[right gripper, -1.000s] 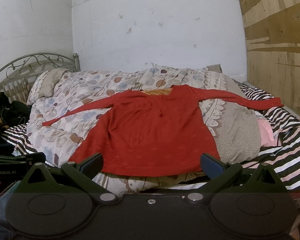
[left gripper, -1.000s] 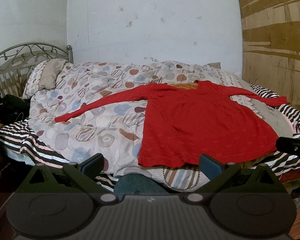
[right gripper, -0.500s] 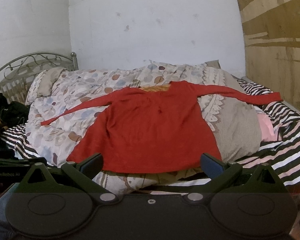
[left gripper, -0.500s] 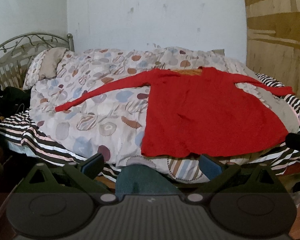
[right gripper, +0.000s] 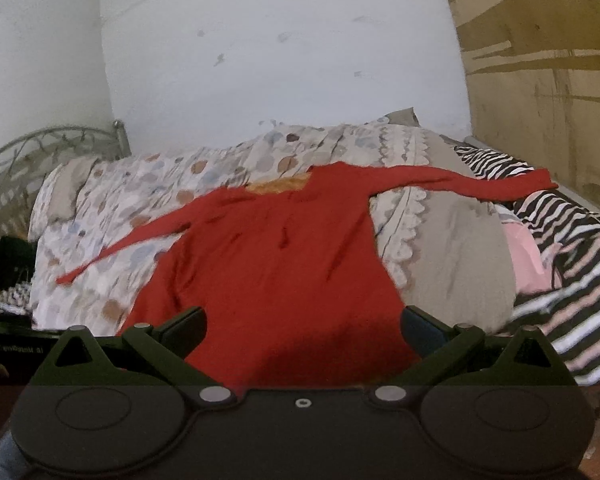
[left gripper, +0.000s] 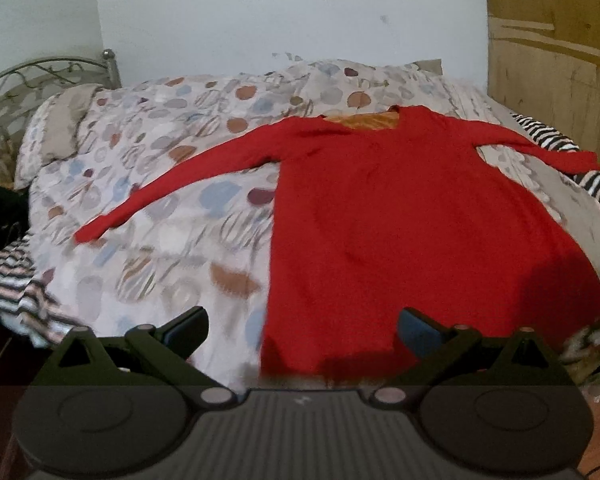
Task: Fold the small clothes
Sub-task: 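Grasp the red shirt's sleeve cuff with the right gripper and lift it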
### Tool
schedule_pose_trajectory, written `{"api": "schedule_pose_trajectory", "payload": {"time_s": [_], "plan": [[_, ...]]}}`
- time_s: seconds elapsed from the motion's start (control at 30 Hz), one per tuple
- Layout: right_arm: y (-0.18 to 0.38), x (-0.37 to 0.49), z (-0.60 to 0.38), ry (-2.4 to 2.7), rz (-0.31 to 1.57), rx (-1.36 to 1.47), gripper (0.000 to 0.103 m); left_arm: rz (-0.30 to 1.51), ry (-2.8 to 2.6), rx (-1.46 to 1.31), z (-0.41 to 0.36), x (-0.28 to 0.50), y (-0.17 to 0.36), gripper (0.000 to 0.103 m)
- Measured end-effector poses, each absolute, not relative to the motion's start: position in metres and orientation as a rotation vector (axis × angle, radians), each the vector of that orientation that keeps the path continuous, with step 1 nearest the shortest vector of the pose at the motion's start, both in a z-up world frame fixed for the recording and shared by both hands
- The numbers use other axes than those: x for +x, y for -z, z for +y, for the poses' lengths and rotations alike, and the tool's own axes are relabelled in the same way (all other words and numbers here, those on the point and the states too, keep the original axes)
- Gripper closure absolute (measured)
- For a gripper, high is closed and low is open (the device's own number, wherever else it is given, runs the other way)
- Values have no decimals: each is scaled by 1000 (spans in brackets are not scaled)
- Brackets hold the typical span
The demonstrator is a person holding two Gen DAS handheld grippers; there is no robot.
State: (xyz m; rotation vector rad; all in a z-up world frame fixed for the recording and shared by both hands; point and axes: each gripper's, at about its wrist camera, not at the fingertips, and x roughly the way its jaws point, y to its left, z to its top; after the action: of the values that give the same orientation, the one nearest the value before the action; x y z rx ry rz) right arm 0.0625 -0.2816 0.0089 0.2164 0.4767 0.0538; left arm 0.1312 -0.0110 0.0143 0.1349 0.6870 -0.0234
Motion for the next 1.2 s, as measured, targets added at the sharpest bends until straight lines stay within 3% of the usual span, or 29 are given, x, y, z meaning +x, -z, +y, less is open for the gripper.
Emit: {"api": "schedule_pose_trajectory", "payload": {"time_s": [0.43, 0.83, 1.1, 1.2], "plan": [[-9, 236, -420, 91, 463, 313, 0, 598, 132, 111, -60, 336, -11, 0], [53, 348, -593, 476, 544, 564, 2, 652, 207, 151, -82, 410, 42, 0], [76, 383, -665, 605, 439, 749, 20, 692, 240, 171, -73, 411, 64, 0], [81, 402, -677, 653, 464, 771, 40, 689, 242, 148, -65, 407, 60, 0]]}}
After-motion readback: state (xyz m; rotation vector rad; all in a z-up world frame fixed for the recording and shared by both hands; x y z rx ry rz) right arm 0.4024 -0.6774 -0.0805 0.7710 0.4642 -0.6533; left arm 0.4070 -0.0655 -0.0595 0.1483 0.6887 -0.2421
